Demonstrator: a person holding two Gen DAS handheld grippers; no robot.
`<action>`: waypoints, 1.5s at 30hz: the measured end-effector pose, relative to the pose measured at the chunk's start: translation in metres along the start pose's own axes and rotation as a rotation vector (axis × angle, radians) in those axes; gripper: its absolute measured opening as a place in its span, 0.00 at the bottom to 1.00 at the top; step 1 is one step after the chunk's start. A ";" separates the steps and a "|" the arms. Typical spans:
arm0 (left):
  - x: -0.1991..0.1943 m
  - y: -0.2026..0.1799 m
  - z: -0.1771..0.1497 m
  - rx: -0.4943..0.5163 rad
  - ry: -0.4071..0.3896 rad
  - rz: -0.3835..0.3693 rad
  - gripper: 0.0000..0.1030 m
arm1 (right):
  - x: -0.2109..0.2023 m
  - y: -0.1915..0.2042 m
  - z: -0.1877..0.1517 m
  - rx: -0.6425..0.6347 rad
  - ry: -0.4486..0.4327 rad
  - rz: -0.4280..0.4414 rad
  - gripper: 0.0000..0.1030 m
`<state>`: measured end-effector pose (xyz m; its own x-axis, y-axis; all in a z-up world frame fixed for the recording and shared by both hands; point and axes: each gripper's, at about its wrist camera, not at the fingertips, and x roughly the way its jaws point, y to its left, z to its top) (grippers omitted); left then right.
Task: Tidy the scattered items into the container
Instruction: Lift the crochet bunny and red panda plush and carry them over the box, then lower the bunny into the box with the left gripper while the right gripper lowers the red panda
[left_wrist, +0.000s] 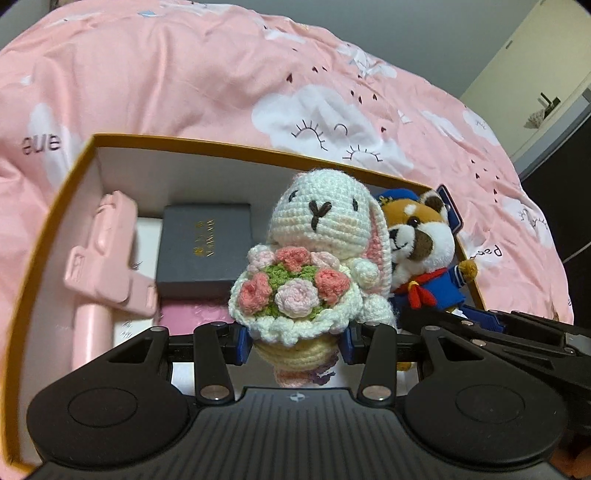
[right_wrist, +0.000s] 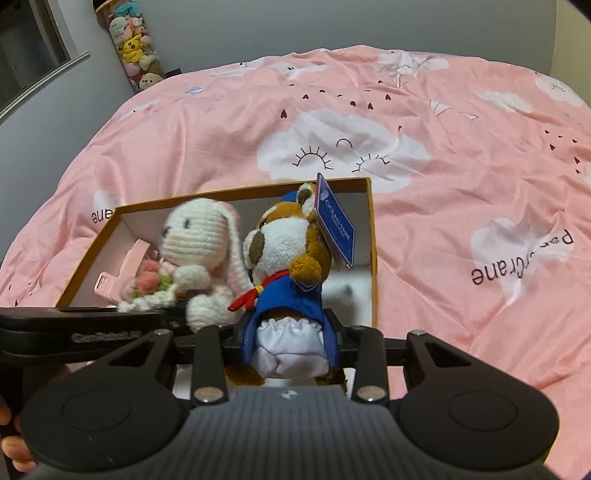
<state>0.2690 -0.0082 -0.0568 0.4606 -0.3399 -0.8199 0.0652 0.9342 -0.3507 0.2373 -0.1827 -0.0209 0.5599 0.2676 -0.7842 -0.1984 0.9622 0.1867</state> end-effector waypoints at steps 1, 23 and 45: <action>0.004 0.000 0.002 0.001 0.007 -0.004 0.49 | 0.002 0.002 0.001 -0.005 0.004 -0.007 0.38; 0.058 0.009 0.030 -0.036 0.235 -0.003 0.54 | 0.047 0.004 0.034 -0.146 0.175 -0.079 0.39; 0.024 -0.001 0.016 0.069 0.209 -0.002 0.61 | 0.019 0.015 0.034 -0.324 0.247 0.002 0.44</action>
<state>0.2937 -0.0158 -0.0688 0.2672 -0.3502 -0.8978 0.1295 0.9362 -0.3267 0.2722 -0.1611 -0.0133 0.3568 0.2116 -0.9099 -0.4650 0.8850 0.0235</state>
